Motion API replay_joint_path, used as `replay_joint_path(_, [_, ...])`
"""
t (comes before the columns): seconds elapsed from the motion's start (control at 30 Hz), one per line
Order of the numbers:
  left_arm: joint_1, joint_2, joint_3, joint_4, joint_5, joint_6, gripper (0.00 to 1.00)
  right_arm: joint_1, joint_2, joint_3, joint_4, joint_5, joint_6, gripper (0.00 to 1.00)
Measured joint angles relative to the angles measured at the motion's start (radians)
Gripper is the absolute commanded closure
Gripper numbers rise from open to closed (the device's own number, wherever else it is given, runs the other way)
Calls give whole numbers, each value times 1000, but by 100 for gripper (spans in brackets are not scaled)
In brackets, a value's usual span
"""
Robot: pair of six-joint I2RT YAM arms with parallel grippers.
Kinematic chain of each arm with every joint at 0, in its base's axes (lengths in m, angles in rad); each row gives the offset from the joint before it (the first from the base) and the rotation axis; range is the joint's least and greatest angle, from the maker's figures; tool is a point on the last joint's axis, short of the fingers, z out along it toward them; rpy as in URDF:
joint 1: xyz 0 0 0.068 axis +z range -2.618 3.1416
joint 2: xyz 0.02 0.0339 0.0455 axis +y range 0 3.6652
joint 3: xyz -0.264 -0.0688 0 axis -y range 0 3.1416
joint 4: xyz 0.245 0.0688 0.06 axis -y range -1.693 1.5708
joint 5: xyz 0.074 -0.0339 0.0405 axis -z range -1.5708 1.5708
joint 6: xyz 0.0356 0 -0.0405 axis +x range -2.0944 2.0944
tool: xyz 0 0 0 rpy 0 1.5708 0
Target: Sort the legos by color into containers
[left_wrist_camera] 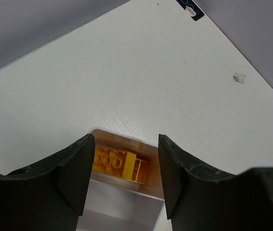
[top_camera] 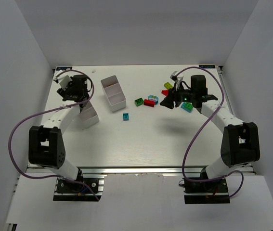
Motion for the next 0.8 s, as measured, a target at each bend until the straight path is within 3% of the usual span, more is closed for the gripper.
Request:
replay_joint_path(0.1, [0, -53, 0, -27, 68, 13, 40, 0, 0, 0, -4, 1, -7, 46])
replay_joint_path(0.23, [2, -168, -26, -16, 213, 48, 68, 0, 0, 4, -14, 3, -19, 43])
replay_joint_path(0.3, [2, -248, -64, -9, 292, 65, 77, 0, 2, 16, -29, 8, -26, 38])
replay_joint_path(0.37, [2, -314, -95, -3, 355, 74, 79, 0, 6, 35, -45, 15, -32, 33])
replay_joint_path(0.43, [2, -367, -121, -1, 426, 80, 69, 0, 13, 58, -59, 24, -42, 21])
replay_joint_path(0.47, [2, -386, -130, 2, 456, 81, 59, 0, 17, 69, -65, 29, -49, 14])
replay_joint_path(0.53, [3, -421, -158, 8, 530, 87, 35, 0, 23, 84, -73, 47, -58, 11])
replay_joint_path(0.67, [3, -472, -215, 5, 645, 80, 18, 0, 31, 106, -83, 91, -75, 11])
replay_joint_path(0.8, [3, -533, -276, -1, 716, 66, 10, 0, 37, 126, -88, 153, -78, 11])
